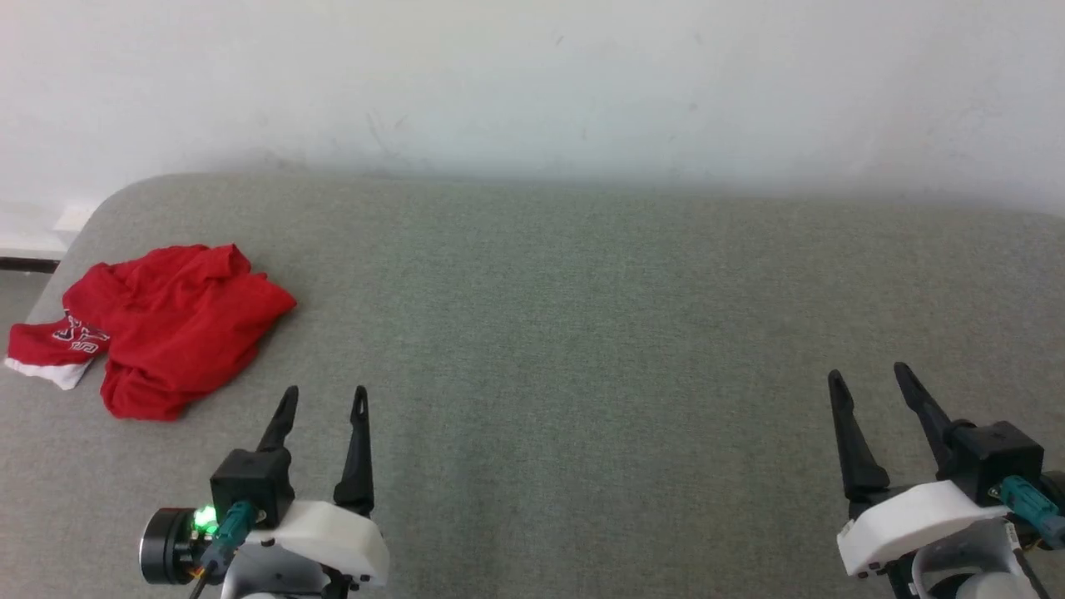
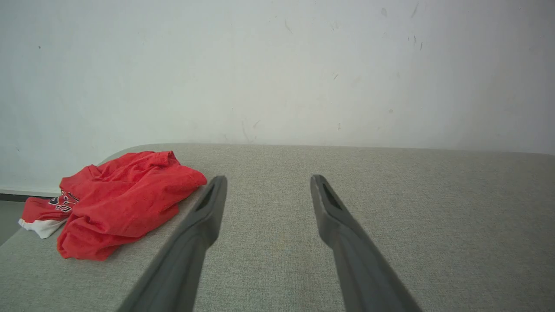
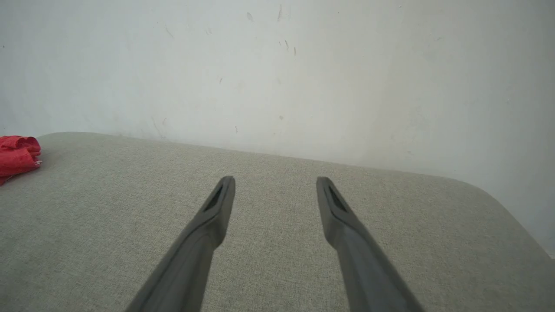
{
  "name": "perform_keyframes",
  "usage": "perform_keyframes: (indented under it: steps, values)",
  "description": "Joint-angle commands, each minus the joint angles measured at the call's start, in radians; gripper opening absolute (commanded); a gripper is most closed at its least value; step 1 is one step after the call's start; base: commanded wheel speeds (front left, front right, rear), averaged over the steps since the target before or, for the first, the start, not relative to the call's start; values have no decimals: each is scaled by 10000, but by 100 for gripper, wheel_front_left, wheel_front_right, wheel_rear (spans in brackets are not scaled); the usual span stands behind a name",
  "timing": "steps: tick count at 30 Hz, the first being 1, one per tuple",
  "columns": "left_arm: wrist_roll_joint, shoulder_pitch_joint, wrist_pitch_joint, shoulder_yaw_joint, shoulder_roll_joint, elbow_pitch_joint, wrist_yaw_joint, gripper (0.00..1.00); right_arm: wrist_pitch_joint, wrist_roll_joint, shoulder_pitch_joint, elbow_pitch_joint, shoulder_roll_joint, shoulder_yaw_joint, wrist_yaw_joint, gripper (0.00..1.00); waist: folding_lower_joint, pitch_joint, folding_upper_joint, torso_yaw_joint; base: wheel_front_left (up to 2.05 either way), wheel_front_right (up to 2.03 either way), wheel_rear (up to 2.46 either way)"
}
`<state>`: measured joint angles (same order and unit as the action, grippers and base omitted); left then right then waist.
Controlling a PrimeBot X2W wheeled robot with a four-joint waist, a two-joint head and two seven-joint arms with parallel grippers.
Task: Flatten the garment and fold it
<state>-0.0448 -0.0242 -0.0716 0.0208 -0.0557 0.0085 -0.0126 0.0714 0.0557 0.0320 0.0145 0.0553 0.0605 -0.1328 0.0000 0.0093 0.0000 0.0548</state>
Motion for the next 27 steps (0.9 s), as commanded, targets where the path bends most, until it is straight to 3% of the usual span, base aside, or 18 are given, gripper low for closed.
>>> perform_keyframes:
  steps: [1, 27]
  values:
    - [-82, -197, -106, 33, 17, 20, -82, 100, 111, 75, 126, -18, -16, 45, 7, 100, 0, 27, 0, 134, 0, 0, 0]
    - [-582, -435, -629, 259, 28, -65, -425, 100, 627, -19, 139, -60, -26, -194, 11, 100, 0, 315, 0, 1775, 0, 0, 0]
